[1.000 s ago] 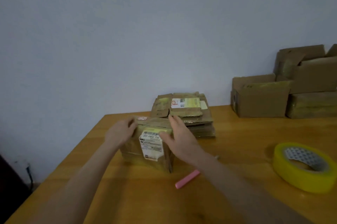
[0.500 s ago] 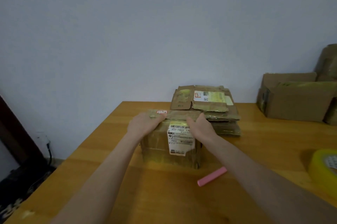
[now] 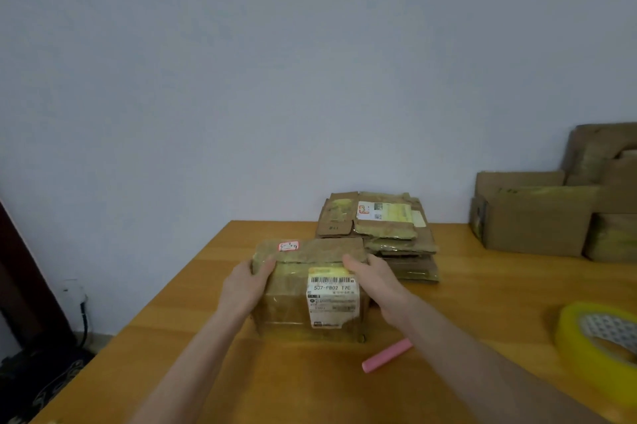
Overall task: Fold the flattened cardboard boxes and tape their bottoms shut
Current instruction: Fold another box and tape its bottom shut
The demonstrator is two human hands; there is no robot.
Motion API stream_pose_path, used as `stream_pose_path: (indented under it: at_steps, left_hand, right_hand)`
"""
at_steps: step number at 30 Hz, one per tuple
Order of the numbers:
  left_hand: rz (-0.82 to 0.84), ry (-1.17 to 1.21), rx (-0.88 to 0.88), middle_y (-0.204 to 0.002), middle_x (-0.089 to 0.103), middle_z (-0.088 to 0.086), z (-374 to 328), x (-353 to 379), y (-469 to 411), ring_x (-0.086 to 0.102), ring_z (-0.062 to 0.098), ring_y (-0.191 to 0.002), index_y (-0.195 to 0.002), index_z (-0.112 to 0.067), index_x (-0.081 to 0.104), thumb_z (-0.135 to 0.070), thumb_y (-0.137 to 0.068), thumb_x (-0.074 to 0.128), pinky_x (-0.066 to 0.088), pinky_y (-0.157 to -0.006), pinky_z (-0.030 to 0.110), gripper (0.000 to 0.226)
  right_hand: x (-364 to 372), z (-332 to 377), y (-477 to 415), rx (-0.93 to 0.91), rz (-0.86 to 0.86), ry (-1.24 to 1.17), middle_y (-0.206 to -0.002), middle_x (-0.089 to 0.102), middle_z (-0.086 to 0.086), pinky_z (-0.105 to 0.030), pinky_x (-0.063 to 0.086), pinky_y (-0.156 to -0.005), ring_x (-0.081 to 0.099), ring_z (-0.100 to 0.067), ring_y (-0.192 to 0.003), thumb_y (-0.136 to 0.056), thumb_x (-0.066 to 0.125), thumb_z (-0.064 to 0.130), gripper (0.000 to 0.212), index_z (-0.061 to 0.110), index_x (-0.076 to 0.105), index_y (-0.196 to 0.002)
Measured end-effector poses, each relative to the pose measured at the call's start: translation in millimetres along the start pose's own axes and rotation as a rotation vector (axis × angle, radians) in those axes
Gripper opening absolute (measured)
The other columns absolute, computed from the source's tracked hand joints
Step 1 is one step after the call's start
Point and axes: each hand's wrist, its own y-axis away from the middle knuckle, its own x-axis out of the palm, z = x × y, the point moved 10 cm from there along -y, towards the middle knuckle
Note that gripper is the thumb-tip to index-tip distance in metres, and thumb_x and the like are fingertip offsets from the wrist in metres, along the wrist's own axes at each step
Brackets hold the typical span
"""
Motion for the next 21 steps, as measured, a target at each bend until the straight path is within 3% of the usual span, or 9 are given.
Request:
stream_pose_path:
  at_steps: [2,4,6,9,11,14,17,21]
  left_hand:
    - [-0.077,0.041,0.092,-0.114,0.064,0.007,-14,-19,20,0.058,0.025,-0.104,-0.120,-0.014,0.058,-0.049,-0.092,0.050,0.048,-0.091,0.042,0.046]
    - [-0.154,0.146,0.199,-0.099,0.065,0.005,-43,-39,41,0.059,0.024,-0.091,-0.106,-0.016,0.061,-0.044,-0.093,0.050,0.050,-0.080,0.039,0.033]
    - [-0.215,0.276,0.289,-0.081,0.060,0.002,-79,-52,62,0.054,0.019,-0.072,-0.090,-0.017,0.058,-0.042,-0.094,0.050,0.043,-0.062,0.032,0.027]
    - [-0.242,0.483,0.412,-0.082,0.057,-0.005,-134,-45,80,0.053,0.006,-0.073,-0.091,-0.016,0.056,-0.041,-0.094,0.051,0.039,-0.062,0.024,0.026]
    - [-0.178,0.580,0.446,-0.093,0.059,-0.009,-165,-16,76,0.055,0.005,-0.084,-0.101,-0.019,0.057,-0.041,-0.093,0.053,0.043,-0.071,0.023,0.024]
    - [-0.050,0.624,0.439,-0.116,0.059,-0.006,-210,47,60,0.056,0.008,-0.103,-0.127,-0.018,0.051,-0.038,-0.092,0.055,0.043,-0.080,0.020,0.040]
    - [0.063,0.649,0.458,-0.126,0.056,0.000,-266,113,44,0.054,0.012,-0.115,-0.136,-0.013,0.045,-0.021,-0.092,0.060,0.043,-0.079,0.013,0.047]
    - [0.219,0.616,0.554,-0.138,0.048,0.001,-340,202,23,0.046,0.012,-0.127,-0.140,-0.012,0.041,-0.008,-0.090,0.059,0.043,-0.104,0.032,0.053]
  right_hand:
    - [-7,11,9,-0.067,-0.002,-0.049,-0.109,0.066,0.000,-0.042,0.046,-0.093,0.062,-0.018,-0.101,-0.088,0.059,0.036,0.045,0.019,0.047,-0.127]
    - [-20,33,21,-0.165,-0.012,-0.072,-0.120,0.059,0.001,-0.045,0.045,-0.099,0.058,-0.020,-0.110,-0.080,0.068,0.042,0.063,0.022,0.041,-0.133]
    - [-46,58,32,-0.259,-0.075,-0.036,-0.123,0.057,0.004,-0.044,0.045,-0.099,0.056,-0.019,-0.112,-0.068,0.070,0.061,0.076,0.025,0.045,-0.130]
    - [-105,88,45,-0.348,-0.276,0.050,-0.110,0.061,0.008,-0.034,0.048,-0.088,0.057,-0.012,-0.102,-0.065,0.059,0.076,0.067,0.027,0.060,-0.111]
    - [-150,94,45,-0.380,-0.384,-0.008,-0.102,0.063,0.006,-0.030,0.049,-0.082,0.059,-0.012,-0.096,-0.075,0.061,0.064,0.048,0.025,0.062,-0.103]
    - [-215,93,38,-0.422,-0.498,-0.130,-0.104,0.063,0.003,-0.028,0.052,-0.073,0.060,-0.014,-0.095,-0.080,0.069,0.040,0.029,0.028,0.060,-0.104]
    - [-277,92,32,-0.469,-0.646,-0.175,-0.114,0.058,0.005,-0.026,0.051,-0.076,0.057,-0.010,-0.096,-0.083,0.069,0.021,0.036,0.030,0.055,-0.115]
    - [-350,98,21,-0.464,-0.830,-0.147,-0.118,0.049,0.006,-0.023,0.042,-0.083,0.051,-0.007,-0.092,-0.089,0.061,0.011,0.053,0.022,0.038,-0.137]
